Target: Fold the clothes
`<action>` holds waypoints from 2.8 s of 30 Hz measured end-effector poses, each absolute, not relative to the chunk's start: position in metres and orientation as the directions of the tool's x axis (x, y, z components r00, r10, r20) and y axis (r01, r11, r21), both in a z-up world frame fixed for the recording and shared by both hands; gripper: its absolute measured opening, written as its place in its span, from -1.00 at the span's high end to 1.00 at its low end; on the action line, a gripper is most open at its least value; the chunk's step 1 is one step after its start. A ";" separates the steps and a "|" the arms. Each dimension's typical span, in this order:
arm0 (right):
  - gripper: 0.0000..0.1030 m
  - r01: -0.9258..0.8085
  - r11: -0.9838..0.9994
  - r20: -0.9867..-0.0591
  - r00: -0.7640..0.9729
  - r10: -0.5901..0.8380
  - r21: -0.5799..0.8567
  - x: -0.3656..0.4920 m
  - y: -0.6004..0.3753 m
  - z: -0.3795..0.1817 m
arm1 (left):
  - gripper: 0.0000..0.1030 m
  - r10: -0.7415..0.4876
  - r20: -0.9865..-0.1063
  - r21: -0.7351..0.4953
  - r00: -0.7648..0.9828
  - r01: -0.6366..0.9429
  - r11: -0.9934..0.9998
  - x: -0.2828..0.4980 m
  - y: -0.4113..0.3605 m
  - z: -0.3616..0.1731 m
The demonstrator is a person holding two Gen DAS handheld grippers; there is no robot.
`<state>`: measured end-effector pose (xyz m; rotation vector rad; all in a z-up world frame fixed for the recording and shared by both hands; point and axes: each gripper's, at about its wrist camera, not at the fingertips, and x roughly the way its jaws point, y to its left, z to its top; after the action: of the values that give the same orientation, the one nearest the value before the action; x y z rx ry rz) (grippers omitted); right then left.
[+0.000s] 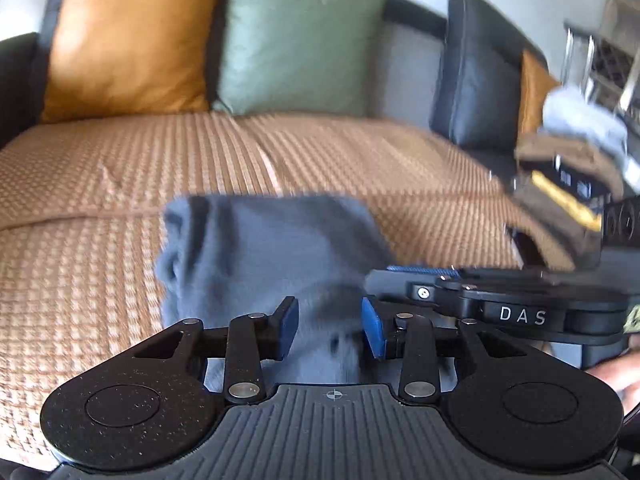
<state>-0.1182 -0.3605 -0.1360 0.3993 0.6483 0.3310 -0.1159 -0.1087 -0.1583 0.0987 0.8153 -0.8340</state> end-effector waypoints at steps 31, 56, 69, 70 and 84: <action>-0.25 0.103 0.622 -0.479 0.737 0.476 0.776 -0.089 -0.457 -0.205 | -0.56 -0.677 -0.612 -0.599 0.409 0.319 0.735 -0.047 -0.045 -0.206; 0.22 0.020 0.671 -0.491 0.698 0.521 0.741 0.026 -0.411 -0.173 | 0.13 -0.630 -0.639 -0.541 0.440 0.324 0.776 0.050 -0.066 -0.199; -0.06 0.040 0.538 -0.394 0.727 0.563 0.842 0.098 -0.445 -0.163 | -0.11 -0.673 -0.577 -0.618 0.463 0.292 0.730 0.118 -0.057 -0.177; -0.06 0.053 0.515 -0.389 0.722 0.572 0.856 0.106 -0.444 -0.168 | -0.11 -0.675 -0.580 -0.630 0.456 0.274 0.726 0.125 -0.062 -0.182; 0.56 0.149 0.451 -0.434 0.636 0.638 0.880 0.144 -0.426 -0.211 | 0.83 -0.706 -0.567 -0.674 0.424 0.254 0.694 0.150 -0.081 -0.196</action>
<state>0.1444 -0.4259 -0.2106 1.0874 0.8610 0.3532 0.1505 -0.0805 -0.1956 -0.5429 0.9558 -0.6384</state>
